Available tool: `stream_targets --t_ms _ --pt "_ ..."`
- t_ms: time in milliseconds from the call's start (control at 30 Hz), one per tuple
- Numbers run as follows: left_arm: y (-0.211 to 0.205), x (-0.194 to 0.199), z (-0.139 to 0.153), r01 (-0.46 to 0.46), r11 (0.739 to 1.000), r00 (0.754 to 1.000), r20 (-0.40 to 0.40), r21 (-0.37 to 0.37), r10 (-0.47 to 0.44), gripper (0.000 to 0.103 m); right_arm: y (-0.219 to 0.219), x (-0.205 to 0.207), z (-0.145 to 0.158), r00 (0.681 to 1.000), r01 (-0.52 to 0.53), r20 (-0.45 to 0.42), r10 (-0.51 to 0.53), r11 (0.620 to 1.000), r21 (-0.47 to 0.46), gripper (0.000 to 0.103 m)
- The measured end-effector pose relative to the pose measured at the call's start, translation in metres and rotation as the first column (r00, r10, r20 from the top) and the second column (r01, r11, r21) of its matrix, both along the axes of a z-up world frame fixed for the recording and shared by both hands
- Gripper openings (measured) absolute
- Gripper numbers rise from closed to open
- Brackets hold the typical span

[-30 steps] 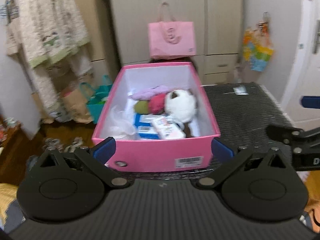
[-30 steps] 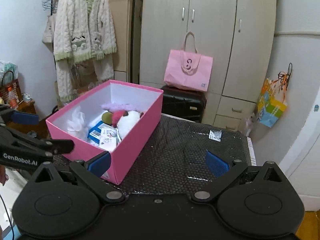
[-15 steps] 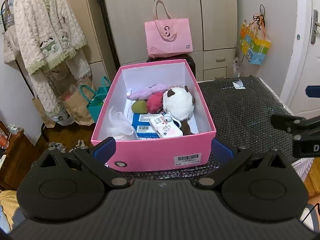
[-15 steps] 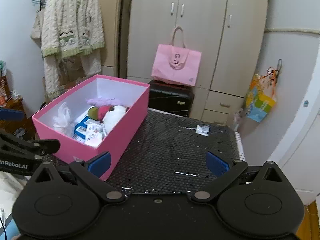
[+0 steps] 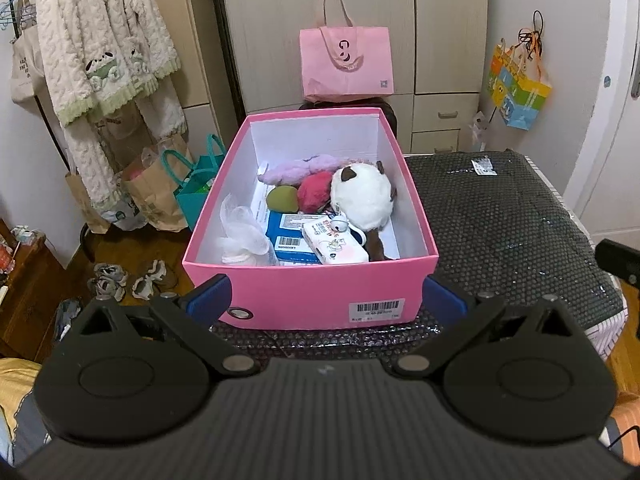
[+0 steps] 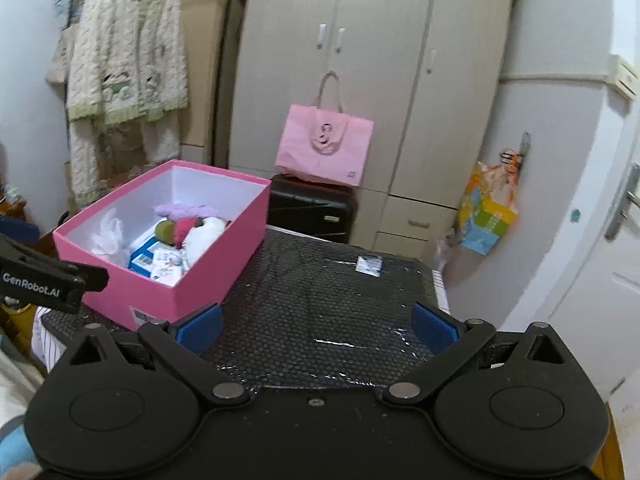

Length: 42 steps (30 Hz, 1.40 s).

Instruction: Organize soft objects

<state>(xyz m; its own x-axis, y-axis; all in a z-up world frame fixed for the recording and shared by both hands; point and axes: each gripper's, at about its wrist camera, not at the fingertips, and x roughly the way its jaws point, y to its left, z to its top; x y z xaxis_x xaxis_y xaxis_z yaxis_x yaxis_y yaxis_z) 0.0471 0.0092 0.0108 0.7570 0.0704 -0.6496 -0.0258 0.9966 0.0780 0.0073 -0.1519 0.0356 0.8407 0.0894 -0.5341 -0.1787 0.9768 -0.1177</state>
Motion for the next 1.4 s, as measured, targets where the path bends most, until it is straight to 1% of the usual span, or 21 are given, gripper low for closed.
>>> stream_targets --t_ms 167,333,400,633,900,1000,1267,1400 --pt "0.0 -0.003 0.001 -0.004 1.0 1.0 0.016 -0.004 0.004 0.103 -0.007 -0.001 -0.004 0.998 0.063 -0.027 -0.062 0.997 0.037 0.102" --pt "0.0 -0.007 0.003 -0.011 1.0 0.999 0.045 -0.018 0.012 0.103 -0.011 -0.002 -0.012 0.995 0.075 -0.08 -0.066 0.991 0.111 0.102" --pt "-0.001 -0.01 0.003 -0.003 1.0 0.998 0.055 -0.01 0.003 0.103 -0.011 -0.003 -0.014 0.994 0.08 -0.088 -0.07 0.989 0.122 0.102" --pt "-0.006 -0.021 0.005 0.009 1.0 0.996 0.091 0.009 -0.01 0.103 -0.008 -0.008 -0.017 0.99 0.127 -0.067 -0.122 0.989 0.079 0.102" --pt "-0.007 -0.025 0.001 0.003 1.0 0.995 0.101 0.018 -0.005 0.103 -0.008 -0.015 -0.012 0.989 0.144 -0.042 -0.141 0.988 0.064 0.102" --pt "-0.006 -0.027 0.001 -0.008 1.0 0.993 0.117 0.019 0.006 0.103 -0.007 -0.018 -0.011 0.988 0.15 -0.027 -0.149 0.987 0.055 0.102" --pt "-0.006 -0.034 0.003 -0.015 0.999 0.987 0.159 0.029 0.01 0.103 -0.011 -0.019 -0.011 0.985 0.174 -0.017 -0.173 0.983 0.062 0.102" --pt "-0.007 -0.033 0.003 -0.006 1.0 0.987 0.163 0.029 0.001 0.103 -0.013 -0.021 -0.012 0.984 0.177 -0.013 -0.177 0.982 0.067 0.102"
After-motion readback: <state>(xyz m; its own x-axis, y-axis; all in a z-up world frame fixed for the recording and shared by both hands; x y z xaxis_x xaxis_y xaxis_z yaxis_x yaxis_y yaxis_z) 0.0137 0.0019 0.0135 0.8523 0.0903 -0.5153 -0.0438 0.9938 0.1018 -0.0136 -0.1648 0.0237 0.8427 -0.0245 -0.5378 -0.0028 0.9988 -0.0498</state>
